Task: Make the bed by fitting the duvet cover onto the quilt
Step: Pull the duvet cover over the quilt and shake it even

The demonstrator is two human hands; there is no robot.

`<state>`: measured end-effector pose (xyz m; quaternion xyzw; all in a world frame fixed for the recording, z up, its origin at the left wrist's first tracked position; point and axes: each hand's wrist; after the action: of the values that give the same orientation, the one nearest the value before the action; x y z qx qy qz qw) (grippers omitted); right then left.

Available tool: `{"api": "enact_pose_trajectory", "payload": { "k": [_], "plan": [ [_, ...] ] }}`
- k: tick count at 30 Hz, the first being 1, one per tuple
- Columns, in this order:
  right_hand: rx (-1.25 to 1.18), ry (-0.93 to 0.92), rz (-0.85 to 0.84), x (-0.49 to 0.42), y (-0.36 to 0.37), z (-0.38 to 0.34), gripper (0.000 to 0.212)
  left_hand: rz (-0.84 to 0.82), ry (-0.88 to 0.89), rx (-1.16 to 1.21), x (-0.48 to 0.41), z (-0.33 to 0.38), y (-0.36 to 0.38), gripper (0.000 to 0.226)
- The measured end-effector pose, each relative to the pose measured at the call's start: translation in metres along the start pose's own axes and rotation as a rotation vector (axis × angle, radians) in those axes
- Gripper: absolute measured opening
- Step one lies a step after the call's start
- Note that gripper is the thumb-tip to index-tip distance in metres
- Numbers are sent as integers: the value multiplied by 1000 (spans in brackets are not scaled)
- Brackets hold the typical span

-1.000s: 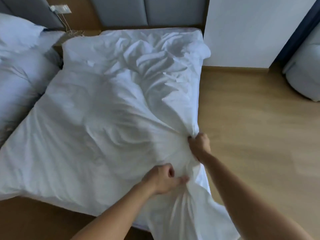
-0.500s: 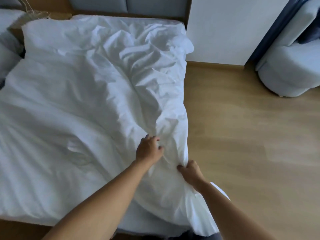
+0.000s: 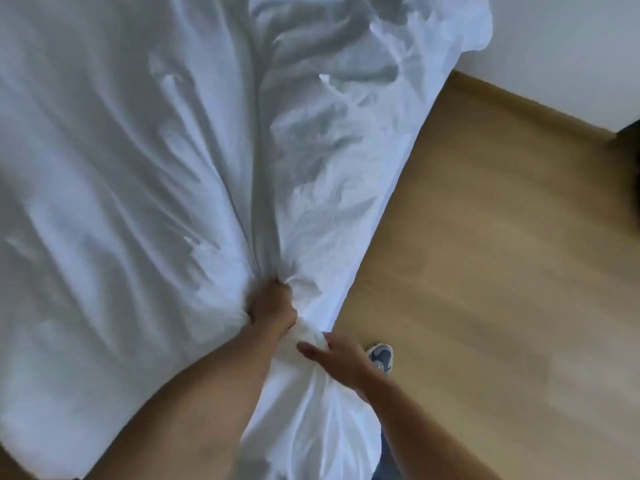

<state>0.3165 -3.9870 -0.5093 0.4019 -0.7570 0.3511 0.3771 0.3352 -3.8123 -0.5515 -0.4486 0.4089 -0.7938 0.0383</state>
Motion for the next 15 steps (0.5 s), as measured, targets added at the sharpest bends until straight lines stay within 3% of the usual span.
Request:
{"api": "enact_pose_trajectory", "payload": {
  "k": [1,3,4,6,7,9,11,13,15],
  "plan": [
    [-18,32,86,-12,-20,0,88,32,-50,113,-4,8,4,39],
    [-192,53,256,-43,-70,-7,90,112,-89,559,1,34,7,28],
    [-354,39,268,-63,-100,-16,87,164,-72,814,10,52,5,21],
    [-686,19,91,-102,-163,-47,100,196,4,1008,29,79,0,22],
    [-799,28,26,-120,-192,-65,105,137,19,986,37,85,-3,26],
    [-842,-50,-54,-139,-232,-107,80,-36,-8,763,47,84,-14,37],
    [-777,-50,1,-148,-245,-143,40,-202,-76,513,47,74,-35,42],
    [-669,-63,86,-144,-243,-165,27,-291,-128,289,43,82,-61,38],
    [-504,-81,170,-126,-241,-168,15,-255,-212,200,38,109,-85,40]
  ]
}}
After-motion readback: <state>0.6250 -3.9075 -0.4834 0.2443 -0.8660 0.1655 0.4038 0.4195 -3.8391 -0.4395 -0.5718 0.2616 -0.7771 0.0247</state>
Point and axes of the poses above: each hand's wrist, its own x-axis away from the middle knuckle, its own y-axis out of the palm, z = x × y, and after that the axes turned 14 degrees about x, right-handed
